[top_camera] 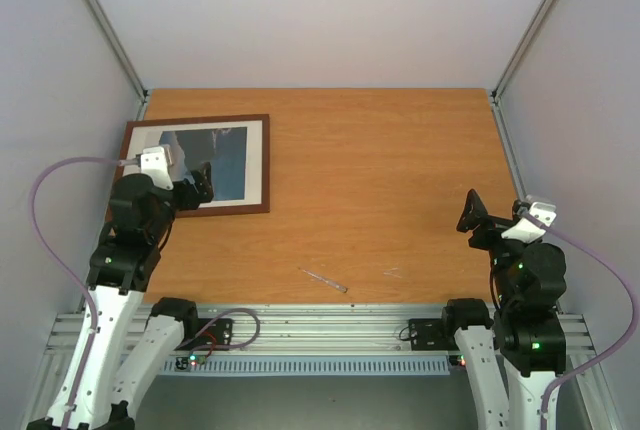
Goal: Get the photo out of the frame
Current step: Adjust the photo frame at the center of the board.
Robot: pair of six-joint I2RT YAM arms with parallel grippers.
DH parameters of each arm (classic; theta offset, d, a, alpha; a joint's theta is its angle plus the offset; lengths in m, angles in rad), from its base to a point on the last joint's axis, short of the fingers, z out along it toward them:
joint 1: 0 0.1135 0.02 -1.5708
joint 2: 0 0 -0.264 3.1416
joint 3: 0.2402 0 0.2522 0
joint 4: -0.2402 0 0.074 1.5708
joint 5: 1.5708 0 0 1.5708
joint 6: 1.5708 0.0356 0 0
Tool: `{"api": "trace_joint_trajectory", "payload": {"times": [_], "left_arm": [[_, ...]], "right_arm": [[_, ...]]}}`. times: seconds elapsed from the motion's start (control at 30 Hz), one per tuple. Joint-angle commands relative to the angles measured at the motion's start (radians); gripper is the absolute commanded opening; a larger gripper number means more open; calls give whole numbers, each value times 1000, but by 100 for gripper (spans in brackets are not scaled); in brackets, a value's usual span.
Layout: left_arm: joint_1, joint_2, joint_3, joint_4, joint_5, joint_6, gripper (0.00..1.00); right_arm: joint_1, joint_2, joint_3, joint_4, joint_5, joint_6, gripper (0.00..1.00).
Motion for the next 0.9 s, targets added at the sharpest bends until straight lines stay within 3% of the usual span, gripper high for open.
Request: {"api": "trace_joint_trajectory", "payload": {"times": [0.0, 0.5, 0.87], "left_arm": [[9, 20, 33, 5, 27, 15, 99], [14, 162, 85, -25, 136, -22, 99], [-32, 556, 229, -157, 133, -144, 100]], "right_arm": [[6, -17, -1, -12, 34, -8, 98], [6, -12, -2, -24, 58, 1, 98], [62, -32, -8, -21, 67, 2, 98]]}}
